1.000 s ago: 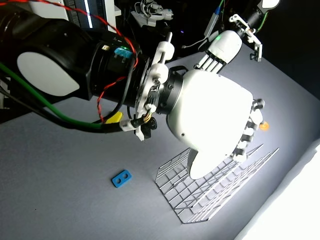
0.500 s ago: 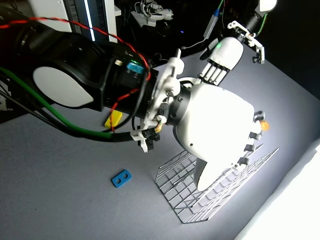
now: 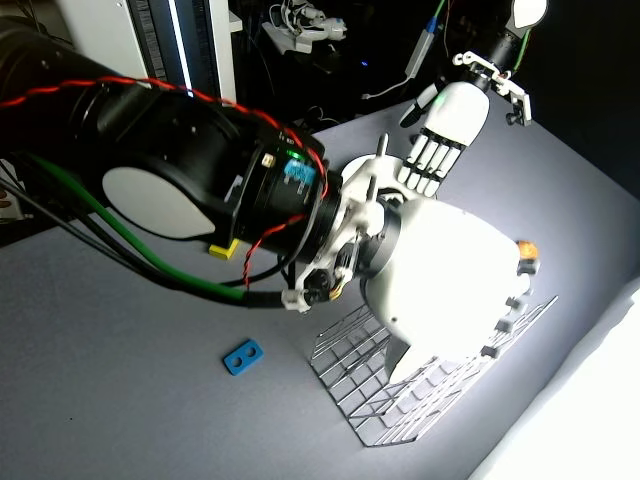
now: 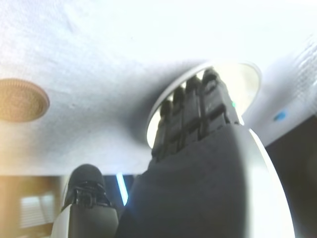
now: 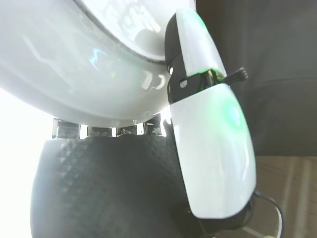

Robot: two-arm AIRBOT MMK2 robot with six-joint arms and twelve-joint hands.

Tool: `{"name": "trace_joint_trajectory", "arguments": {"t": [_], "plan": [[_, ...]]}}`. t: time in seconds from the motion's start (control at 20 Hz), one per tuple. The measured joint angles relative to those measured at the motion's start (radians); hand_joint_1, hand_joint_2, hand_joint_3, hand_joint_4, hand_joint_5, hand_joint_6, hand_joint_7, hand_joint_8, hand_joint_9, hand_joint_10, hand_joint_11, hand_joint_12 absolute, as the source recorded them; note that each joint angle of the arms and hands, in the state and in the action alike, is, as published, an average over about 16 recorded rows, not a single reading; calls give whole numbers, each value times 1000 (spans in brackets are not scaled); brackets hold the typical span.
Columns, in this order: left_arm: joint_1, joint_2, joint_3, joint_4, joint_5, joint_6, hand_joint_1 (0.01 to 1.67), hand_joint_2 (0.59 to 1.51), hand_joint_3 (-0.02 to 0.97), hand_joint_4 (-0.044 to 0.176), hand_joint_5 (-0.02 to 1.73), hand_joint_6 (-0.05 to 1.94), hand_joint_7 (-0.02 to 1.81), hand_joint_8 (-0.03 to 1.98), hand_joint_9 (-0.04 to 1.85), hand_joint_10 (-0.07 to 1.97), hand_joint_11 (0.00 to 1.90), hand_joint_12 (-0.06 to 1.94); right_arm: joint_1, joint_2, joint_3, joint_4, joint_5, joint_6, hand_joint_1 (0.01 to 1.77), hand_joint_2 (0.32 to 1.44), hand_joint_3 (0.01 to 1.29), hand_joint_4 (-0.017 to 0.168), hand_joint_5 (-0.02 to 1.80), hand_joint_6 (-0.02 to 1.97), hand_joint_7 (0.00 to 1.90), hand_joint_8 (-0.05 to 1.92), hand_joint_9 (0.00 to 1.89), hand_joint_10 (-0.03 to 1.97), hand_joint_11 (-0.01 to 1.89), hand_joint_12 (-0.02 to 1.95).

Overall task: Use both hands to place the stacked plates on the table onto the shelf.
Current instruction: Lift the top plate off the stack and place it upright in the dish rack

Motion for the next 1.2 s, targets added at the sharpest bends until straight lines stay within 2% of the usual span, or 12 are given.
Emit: {"name": "trace_joint_trajectory", "arguments": {"t": [0.55,0.85,1.2], "plan": [[99,18,-61,-238,117,-124,23,1133,15,4,42,-14,57,10,45,14,16,-25,-49,-26,46,46,-7,18,1207,1118,14,-8,677,1239,857,1239,881,930,714,1484],[133,26,-91,-354,152,-165,23,1136,16,5,52,-13,67,8,57,15,17,4,-73,-35,48,50,30,21,1119,1123,14,-6,644,955,840,952,831,888,662,1546],[152,30,-107,-412,167,-176,24,1139,16,4,53,-15,73,3,57,18,17,46,-94,-41,48,55,66,23,994,1126,14,-4,633,611,862,495,796,711,597,1595]]}}
